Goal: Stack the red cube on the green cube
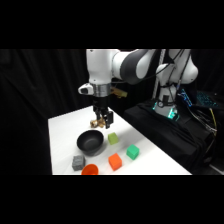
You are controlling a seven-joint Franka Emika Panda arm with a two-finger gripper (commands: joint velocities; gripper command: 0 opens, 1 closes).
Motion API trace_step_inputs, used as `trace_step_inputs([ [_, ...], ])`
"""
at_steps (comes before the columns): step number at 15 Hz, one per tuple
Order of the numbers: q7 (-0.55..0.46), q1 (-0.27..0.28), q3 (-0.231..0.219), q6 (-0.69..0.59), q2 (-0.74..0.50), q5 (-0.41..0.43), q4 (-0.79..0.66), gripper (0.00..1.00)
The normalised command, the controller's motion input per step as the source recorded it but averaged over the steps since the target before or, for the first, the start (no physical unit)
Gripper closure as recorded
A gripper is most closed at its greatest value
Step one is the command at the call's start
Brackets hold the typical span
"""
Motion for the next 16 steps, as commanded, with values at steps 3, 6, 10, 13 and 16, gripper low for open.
trace_step_inputs([
  [3, 0.05, -0.01, 0.027, -0.01, 0.04, -0.014, 0.05, 0.0],
  [6, 0.12, 0.029, 0.044, -0.01, 0.11, -0.023, 0.1, 0.0],
  [10, 0.14, 0.055, 0.043, 0.01, 0.12, 0.005, 0.15, 0.0],
  [13, 0.16, 0.07, 0.03, 0.05, 0.16, 0.01, 0.19, 0.0],
  [16, 0.16, 0.071, 0.025, 0.07, 0.2, 0.023, 0.22, 0.0],
])
